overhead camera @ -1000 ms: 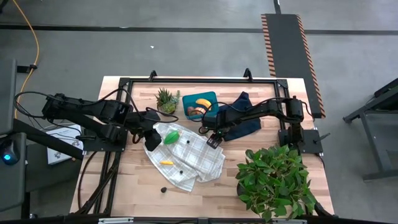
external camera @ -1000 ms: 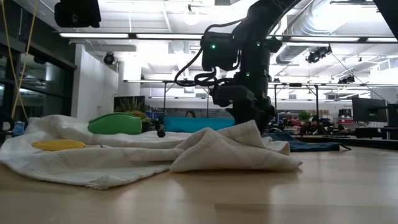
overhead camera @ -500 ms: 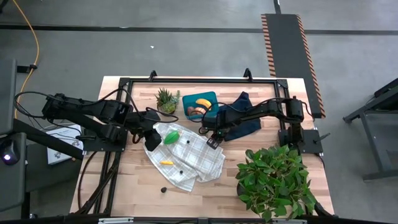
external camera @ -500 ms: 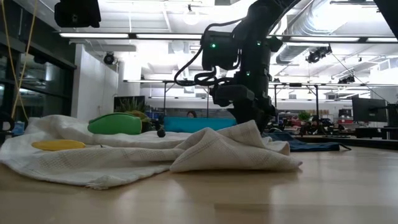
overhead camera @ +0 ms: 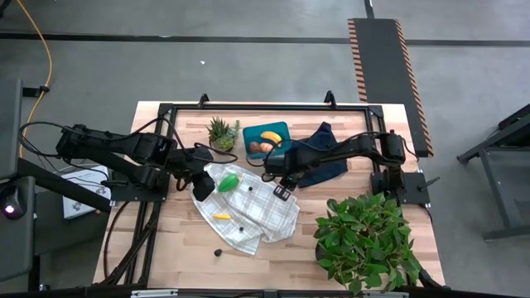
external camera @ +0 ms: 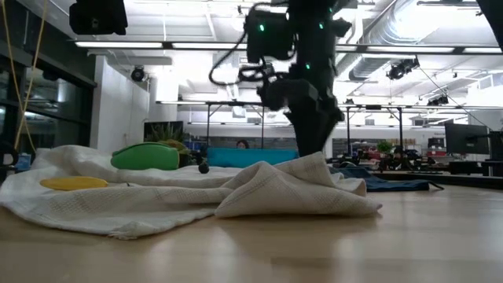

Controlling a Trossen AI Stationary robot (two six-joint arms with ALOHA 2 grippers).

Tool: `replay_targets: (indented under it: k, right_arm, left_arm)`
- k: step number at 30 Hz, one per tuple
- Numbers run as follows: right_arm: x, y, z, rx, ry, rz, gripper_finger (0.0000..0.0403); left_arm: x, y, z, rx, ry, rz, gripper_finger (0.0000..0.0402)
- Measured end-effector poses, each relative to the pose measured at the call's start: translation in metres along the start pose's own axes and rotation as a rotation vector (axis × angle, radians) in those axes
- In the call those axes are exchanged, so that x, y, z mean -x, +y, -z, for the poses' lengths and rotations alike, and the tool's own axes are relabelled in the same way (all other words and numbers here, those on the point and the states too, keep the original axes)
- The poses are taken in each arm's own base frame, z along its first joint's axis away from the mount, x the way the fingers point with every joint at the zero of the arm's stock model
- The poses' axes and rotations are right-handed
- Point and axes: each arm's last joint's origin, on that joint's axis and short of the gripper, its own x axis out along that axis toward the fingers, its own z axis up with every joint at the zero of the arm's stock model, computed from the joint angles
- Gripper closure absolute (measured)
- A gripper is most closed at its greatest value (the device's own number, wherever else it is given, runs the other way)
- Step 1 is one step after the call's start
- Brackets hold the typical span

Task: Pick and placing Produce into tupperware
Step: Put the cherry into the blue bin

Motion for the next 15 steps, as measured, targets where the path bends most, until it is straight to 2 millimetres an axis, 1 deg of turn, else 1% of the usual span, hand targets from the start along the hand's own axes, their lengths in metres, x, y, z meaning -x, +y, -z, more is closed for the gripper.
replay_targets:
  k: [8, 15]
  right_arm:
    - [0.04, 0.008, -0.015, 0.031, -0.077, 0.037, 0.0329]
    - [0.067, 0.005, -0.028, 0.043, -0.132, 0.043, 0.0329]
  left_arm:
    - [0.0, 0.0, 0.0, -0.003, 0.0, 0.0, 0.0355]
    - [0.0, 0.0, 0.0, -0.003, 0.0, 0.0, 0.0355]
